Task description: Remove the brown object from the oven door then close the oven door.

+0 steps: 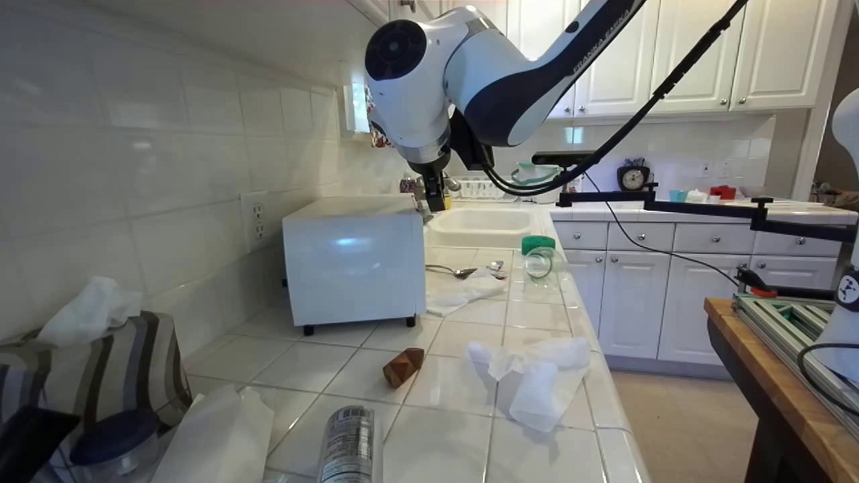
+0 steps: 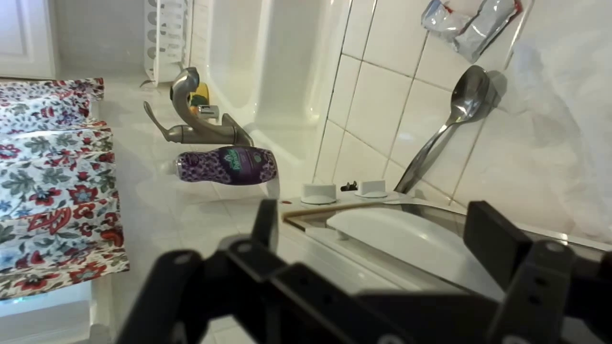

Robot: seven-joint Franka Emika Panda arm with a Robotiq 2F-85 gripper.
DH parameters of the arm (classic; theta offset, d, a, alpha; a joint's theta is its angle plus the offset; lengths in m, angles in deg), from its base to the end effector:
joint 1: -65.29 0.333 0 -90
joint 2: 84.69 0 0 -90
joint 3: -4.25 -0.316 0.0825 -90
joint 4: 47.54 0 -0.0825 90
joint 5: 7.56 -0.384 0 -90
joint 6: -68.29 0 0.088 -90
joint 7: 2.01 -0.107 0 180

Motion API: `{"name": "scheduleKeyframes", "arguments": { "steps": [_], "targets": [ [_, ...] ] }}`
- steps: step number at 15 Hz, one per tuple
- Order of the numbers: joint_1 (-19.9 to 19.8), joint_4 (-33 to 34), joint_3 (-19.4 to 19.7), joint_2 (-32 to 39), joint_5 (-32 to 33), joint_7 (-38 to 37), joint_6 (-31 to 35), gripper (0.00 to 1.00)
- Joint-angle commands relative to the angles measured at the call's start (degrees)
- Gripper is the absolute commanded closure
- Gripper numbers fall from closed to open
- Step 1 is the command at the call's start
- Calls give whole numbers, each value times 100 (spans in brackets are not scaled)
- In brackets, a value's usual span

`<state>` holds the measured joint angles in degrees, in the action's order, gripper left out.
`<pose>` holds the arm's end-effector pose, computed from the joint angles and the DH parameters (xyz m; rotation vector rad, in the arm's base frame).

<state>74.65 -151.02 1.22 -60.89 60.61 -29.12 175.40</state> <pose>0.6340 0.0639 0.3281 2.0410 0.3574 0.0738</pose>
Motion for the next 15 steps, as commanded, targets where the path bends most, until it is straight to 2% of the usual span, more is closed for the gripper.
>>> {"name": "scheduleKeyframes", "arguments": {
  "steps": [1,5,11,15],
  "targets": [
    [-41,190,-11,127,80,178,-2,0],
    [34,259,-189,116,-315,92,-29,0],
    [485,284,-695,-206,-1811,-85,-337,0],
    [738,192,-796,-437,-2681,-392,-320,0]
  ]
}}
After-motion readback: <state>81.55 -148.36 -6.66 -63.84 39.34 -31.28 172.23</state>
